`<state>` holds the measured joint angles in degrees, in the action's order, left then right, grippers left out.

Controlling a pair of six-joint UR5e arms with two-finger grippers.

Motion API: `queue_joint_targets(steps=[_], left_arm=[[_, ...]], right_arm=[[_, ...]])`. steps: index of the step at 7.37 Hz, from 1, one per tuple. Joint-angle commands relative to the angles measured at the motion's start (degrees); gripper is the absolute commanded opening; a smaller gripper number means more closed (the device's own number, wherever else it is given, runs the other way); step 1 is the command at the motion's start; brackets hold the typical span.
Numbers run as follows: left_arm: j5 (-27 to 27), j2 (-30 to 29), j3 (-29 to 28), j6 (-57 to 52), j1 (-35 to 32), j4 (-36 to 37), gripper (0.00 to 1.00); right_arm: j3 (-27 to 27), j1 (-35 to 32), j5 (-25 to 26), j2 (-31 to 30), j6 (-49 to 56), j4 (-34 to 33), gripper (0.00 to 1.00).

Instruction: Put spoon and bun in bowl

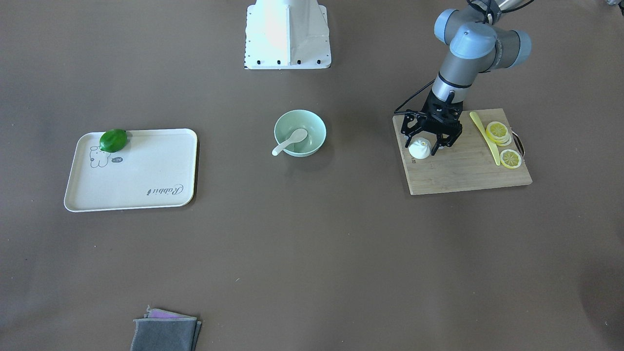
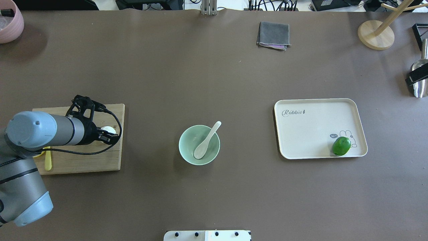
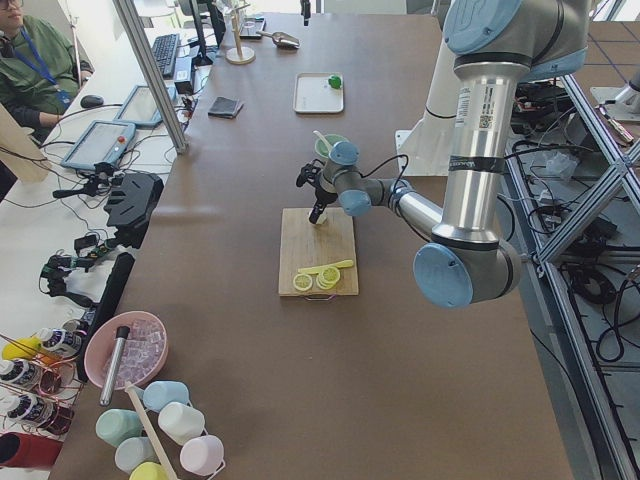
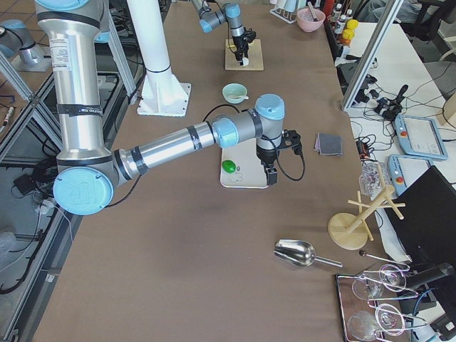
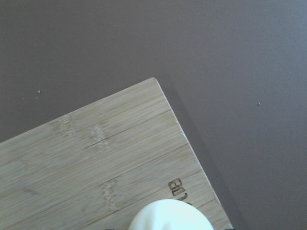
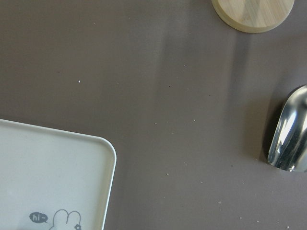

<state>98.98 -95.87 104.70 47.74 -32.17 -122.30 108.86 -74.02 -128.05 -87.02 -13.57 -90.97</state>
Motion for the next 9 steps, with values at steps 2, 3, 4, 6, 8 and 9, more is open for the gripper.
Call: queue_joint_targets(steps=[2, 3, 4, 6, 8, 9], left_arm=[[0.1, -4.9, 0.0, 0.8, 0.0, 0.4, 0.19], [0.1, -8.9, -0.7, 1.5, 0.0, 0.7, 0.19], [0.2, -12.6, -1.2, 4.5, 0.1, 0.7, 0.19], [0.0, -18.0, -0.6, 10.9, 2.9, 0.5, 0.19], [-5.7, -21.7, -1.0, 14.8, 9.7, 0.5, 0.21], [-8.8, -23.4, -1.6, 15.4, 13.8, 0.5, 0.24]], right_arm=[[0.0, -0.2, -0.9, -0.1, 0.0, 0.0, 1.00], [0.0, -0.2, -1.0, -0.1, 0.0, 0.0, 1.00], [0.0, -0.2, -1.0, -0.2, 0.0, 0.0, 1.00], [0.2, -0.5, -1.0, -0.8, 0.0, 0.0, 1.00], [0.3, -0.6, -1.1, -0.9, 0.0, 0.0, 1.00], [0.5, -0.6, -1.1, -0.9, 0.0, 0.0, 1.00]])
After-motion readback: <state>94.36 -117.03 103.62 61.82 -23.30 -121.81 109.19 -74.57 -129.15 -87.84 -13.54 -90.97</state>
